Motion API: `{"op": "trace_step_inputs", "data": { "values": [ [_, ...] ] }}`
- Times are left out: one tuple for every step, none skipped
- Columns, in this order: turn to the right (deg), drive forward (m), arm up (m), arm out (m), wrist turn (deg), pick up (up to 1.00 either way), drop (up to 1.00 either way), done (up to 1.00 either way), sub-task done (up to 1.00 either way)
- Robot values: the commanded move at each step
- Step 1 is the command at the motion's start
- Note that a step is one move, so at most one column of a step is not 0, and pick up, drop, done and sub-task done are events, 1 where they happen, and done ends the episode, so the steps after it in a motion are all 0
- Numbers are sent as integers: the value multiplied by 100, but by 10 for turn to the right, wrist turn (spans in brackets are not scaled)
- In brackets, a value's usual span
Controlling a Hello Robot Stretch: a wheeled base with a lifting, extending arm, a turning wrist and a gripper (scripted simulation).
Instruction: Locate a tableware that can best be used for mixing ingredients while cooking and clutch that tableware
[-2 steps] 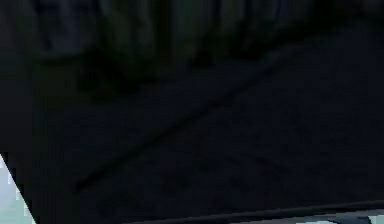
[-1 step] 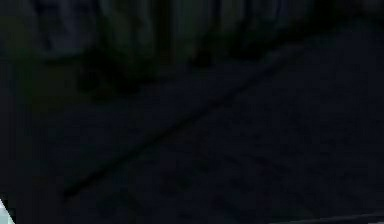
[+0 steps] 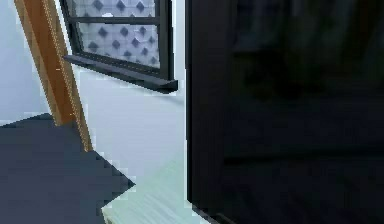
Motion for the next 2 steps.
{"op": "trace_step_inputs", "data": {
  "values": [
    [-360,0,0,0,0,0,0,0,0],
    [-90,0,0,0,0,0,0,0,0]
  ]
}}
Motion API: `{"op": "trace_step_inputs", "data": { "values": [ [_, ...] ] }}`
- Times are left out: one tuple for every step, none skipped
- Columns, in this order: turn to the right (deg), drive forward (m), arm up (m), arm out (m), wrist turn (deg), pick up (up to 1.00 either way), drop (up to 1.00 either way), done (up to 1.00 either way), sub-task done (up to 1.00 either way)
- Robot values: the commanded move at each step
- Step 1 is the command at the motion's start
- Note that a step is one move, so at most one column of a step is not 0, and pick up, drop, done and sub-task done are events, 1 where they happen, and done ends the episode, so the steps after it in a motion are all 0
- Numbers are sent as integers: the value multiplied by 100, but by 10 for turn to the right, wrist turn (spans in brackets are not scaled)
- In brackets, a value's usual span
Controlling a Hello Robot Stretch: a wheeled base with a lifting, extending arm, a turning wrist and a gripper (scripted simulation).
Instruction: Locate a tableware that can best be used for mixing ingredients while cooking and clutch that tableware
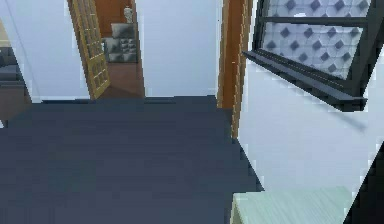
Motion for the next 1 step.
{"op": "trace_step_inputs", "data": {
  "values": [
    [0,0,50,0,0,0,0,0,0]
  ]
}}
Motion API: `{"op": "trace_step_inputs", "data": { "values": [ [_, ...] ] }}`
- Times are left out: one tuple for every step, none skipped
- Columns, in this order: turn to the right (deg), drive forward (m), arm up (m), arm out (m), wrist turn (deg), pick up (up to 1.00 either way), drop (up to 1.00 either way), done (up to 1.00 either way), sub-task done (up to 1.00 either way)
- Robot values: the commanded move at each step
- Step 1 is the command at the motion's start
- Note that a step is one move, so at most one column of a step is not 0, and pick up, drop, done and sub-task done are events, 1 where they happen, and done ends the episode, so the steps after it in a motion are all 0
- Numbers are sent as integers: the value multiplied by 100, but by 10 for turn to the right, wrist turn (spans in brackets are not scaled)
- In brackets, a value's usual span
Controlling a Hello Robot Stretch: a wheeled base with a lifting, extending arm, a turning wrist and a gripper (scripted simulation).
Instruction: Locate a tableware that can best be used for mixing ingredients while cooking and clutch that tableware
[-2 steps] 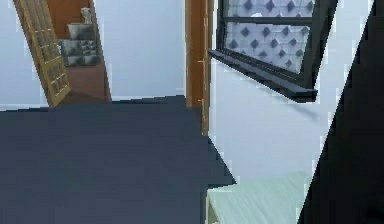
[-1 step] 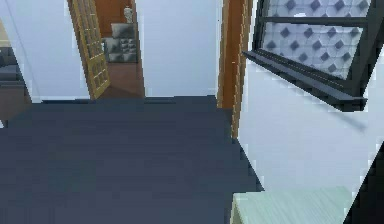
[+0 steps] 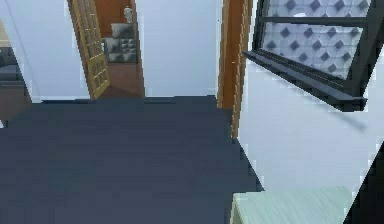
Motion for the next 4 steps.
{"op": "trace_step_inputs", "data": {
  "values": [
    [0,0,38,0,0,0,0,0,0],
    [0,0,0,0,450,0,0,0,0],
    [0,0,0,0,450,0,0,0,0],
    [0,0,0,0,450,0,0,0,0]
  ]
}}
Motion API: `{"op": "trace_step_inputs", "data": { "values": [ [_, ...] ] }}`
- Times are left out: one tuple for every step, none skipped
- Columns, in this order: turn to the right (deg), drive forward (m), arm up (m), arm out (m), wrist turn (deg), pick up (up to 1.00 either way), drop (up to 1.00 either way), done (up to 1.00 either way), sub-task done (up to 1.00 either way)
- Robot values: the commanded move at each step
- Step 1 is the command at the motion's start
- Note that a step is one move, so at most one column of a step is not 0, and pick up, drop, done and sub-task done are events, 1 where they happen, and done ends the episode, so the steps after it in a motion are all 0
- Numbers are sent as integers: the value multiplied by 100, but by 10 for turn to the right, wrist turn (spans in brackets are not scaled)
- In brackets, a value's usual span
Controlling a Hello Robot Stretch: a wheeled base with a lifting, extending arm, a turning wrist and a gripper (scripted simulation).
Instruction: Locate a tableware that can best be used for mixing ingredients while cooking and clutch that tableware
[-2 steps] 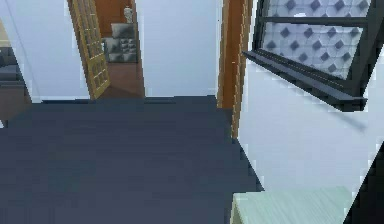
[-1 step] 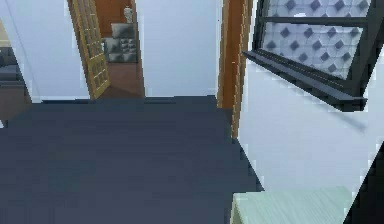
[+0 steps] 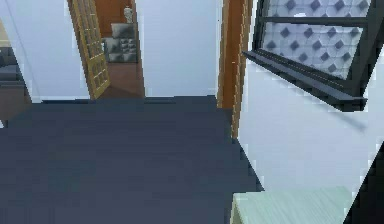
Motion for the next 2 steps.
{"op": "trace_step_inputs", "data": {
  "values": [
    [0,0,0,0,300,0,0,0,0],
    [0,0,-26,0,0,0,0,0,0]
  ]
}}
